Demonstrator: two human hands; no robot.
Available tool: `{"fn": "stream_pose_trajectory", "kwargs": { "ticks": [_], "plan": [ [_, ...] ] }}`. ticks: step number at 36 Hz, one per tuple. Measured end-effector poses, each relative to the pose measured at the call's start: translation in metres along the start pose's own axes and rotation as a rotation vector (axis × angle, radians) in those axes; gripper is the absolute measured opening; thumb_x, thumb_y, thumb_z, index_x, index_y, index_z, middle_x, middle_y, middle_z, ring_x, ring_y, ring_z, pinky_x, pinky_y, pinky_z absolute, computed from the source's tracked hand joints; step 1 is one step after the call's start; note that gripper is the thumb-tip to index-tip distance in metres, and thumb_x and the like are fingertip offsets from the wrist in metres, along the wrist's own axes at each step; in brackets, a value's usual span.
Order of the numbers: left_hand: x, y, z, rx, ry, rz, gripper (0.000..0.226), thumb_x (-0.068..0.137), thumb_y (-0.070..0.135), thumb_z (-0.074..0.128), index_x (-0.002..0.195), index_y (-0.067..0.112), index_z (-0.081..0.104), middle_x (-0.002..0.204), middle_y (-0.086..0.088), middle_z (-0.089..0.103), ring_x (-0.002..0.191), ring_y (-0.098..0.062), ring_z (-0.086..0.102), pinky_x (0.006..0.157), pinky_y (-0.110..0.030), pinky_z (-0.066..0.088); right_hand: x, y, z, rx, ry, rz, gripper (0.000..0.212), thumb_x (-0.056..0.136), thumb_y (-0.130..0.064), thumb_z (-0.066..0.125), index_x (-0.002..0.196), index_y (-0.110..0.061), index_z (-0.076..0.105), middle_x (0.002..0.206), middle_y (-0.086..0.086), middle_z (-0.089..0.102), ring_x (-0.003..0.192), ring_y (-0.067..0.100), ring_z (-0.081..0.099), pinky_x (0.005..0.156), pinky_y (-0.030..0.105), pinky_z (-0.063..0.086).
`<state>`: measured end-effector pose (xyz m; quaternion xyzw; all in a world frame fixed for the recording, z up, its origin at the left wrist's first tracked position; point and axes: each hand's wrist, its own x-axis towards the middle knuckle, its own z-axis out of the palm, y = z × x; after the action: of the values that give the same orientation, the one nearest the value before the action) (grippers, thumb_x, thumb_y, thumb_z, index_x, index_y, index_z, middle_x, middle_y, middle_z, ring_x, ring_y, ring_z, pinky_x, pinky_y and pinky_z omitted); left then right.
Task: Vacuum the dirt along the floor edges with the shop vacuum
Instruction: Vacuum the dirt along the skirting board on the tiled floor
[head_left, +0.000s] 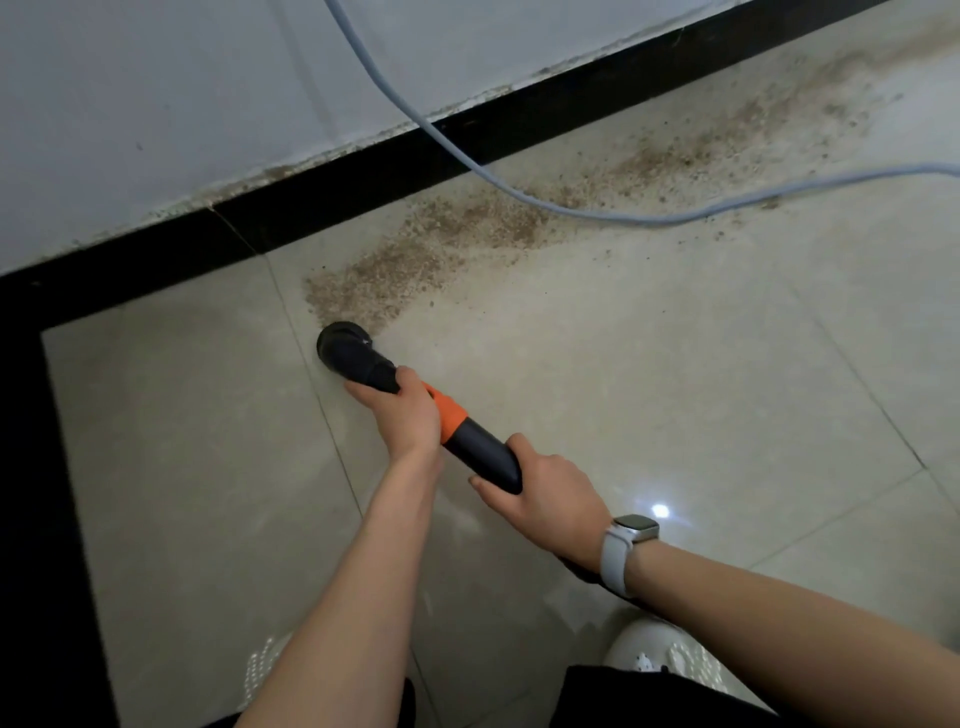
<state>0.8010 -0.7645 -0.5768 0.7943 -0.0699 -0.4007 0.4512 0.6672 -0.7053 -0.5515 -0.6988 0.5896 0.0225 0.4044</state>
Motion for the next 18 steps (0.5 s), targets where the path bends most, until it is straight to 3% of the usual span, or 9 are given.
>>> {"fn": "stream_pose_trajectory", "kwargs": {
  "ticks": [2,5,10,18],
  "plan": [
    [-0.001,0.001,0.008,0.012,-0.038,-0.01,0.065,0.099,0.02,0.039,0.153,0.015,0.004,0.118,-0.004,0.052,0.097,-0.026,0.056,0.094,-0.035,0.047,-0.001,0.004,-0.003,0.001,0.02,0.021,0.036,0.091,-0.054,0.052,0.094,-0.022,0.035,0.091,0.01,0.066,0.083,0.034,0.062,0.06,0.035,0.036],
    [-0.008,0.003,0.018,0.012,-0.094,-0.026,0.072,0.095,0.027,0.04,0.153,0.021,-0.003,0.125,-0.017,0.057,0.102,-0.036,0.062,0.095,-0.048,0.049,-0.002,0.01,-0.007,-0.006,0.057,0.052,0.037,0.091,-0.054,0.052,0.096,-0.02,0.037,0.092,0.01,0.066,0.084,0.034,0.062,0.061,0.035,0.038],
    [-0.018,0.008,0.035,0.03,-0.176,-0.027,0.071,0.098,0.026,0.039,0.153,0.022,-0.005,0.122,-0.013,0.057,0.102,-0.035,0.062,0.096,-0.049,0.049,-0.004,0.02,-0.012,-0.031,0.113,0.103,0.039,0.091,-0.056,0.05,0.095,-0.021,0.034,0.091,0.01,0.067,0.083,0.034,0.062,0.06,0.035,0.038],
    [-0.022,0.008,0.063,0.065,-0.379,-0.044,0.079,0.082,0.045,0.042,0.15,0.025,0.007,0.131,-0.021,0.053,0.108,-0.039,0.06,0.096,-0.053,0.049,-0.011,0.033,-0.023,-0.115,0.237,0.179,0.039,0.092,-0.058,0.046,0.093,-0.022,0.029,0.087,0.005,0.066,0.079,0.031,0.063,0.057,0.032,0.031]
  ]
}}
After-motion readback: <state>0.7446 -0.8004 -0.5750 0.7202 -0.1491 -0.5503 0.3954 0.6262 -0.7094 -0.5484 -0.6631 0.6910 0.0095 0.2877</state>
